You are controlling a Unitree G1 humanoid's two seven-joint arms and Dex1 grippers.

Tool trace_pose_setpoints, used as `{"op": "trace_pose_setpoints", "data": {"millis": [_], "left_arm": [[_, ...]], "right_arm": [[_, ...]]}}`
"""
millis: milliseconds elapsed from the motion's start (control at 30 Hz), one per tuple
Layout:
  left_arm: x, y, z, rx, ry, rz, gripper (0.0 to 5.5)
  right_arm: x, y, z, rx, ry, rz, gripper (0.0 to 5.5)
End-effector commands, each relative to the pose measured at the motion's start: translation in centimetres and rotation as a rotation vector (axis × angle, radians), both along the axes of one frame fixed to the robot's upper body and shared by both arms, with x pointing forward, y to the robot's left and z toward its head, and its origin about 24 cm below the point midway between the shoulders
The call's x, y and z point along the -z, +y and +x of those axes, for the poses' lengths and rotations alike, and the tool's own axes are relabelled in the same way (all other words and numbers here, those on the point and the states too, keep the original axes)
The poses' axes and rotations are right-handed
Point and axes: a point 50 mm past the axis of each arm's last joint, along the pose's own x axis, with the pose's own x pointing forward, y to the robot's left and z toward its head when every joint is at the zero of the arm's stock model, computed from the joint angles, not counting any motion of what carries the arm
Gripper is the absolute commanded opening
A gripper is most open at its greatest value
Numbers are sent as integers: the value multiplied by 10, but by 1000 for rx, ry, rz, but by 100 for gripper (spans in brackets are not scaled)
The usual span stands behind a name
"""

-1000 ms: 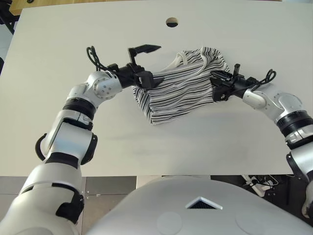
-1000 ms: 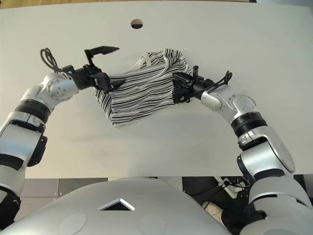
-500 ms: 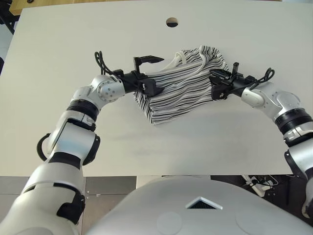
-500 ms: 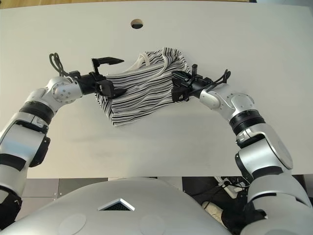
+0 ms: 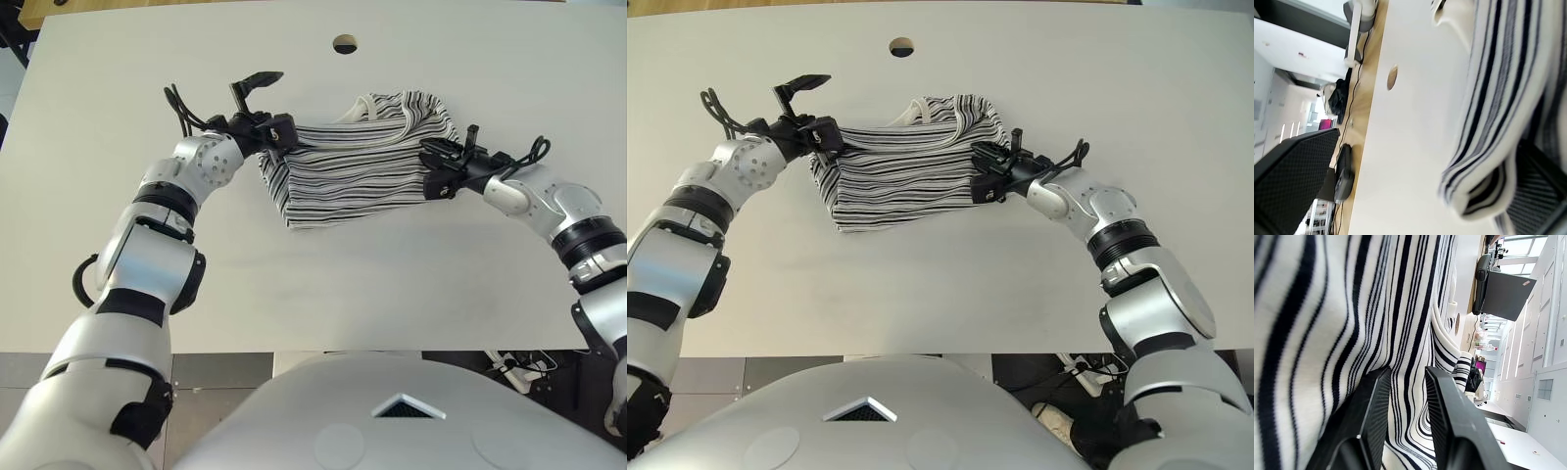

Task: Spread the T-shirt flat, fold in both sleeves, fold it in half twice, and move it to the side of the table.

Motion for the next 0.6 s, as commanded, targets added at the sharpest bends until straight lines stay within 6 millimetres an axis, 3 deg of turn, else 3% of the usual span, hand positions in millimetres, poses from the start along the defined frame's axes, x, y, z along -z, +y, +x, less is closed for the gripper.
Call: {"op": "trace_pose_setpoints", "data": {"millis": [33,133,267,600], "left_arm": [[-26,9,22,-235,-132,-142,514],[-38,15,29,-380,-122,-381,514],[-36,27,32,-567,-24,-617,514],[-8,86,6,-880,49,-662,514]], "right_arm": [[86,-16,-82,-79,380,-275,131],[87,-16,-82,-75,381,-275,131],[89,-16,-84,-67,384,-271,131],[89,-14,-84,-65,378,-262,131]]}}
